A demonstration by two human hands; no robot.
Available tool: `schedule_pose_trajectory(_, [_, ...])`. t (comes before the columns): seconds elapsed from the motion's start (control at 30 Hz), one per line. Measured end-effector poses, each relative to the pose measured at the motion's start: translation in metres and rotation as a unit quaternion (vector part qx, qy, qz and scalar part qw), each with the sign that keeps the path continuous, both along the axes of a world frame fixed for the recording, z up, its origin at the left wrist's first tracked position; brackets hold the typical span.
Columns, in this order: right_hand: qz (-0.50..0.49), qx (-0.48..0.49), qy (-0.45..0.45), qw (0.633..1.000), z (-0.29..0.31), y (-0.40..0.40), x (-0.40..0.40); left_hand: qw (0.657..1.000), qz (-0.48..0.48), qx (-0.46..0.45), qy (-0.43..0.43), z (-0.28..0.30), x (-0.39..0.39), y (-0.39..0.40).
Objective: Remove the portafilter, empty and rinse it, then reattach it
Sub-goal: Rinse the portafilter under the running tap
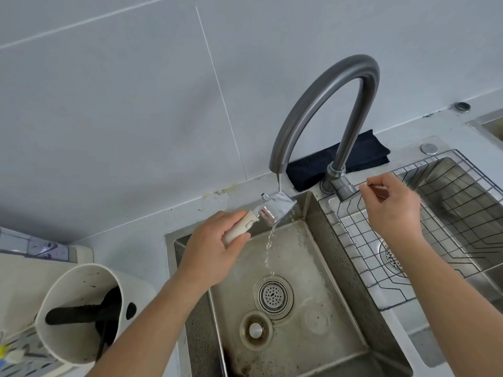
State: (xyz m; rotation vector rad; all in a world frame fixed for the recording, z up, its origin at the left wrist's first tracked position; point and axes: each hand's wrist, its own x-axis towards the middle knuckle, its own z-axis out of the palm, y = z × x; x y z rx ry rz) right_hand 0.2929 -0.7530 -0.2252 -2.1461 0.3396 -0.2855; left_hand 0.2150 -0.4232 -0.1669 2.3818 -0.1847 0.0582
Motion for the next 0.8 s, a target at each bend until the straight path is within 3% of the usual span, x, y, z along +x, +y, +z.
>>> schedule_pose_trajectory(0.47, [0.004,-0.016,-0.009,1.000,0.004,0.001,-0.002,0.985,-0.046,0.139,-0.086,0.016,0.018,-0.013])
schedule_pose_trajectory(0.8, [0.005,-0.011,-0.010,1.000,0.002,0.001,-0.001,0.975,-0.058,0.149,-0.151,0.019,0.030,-0.025])
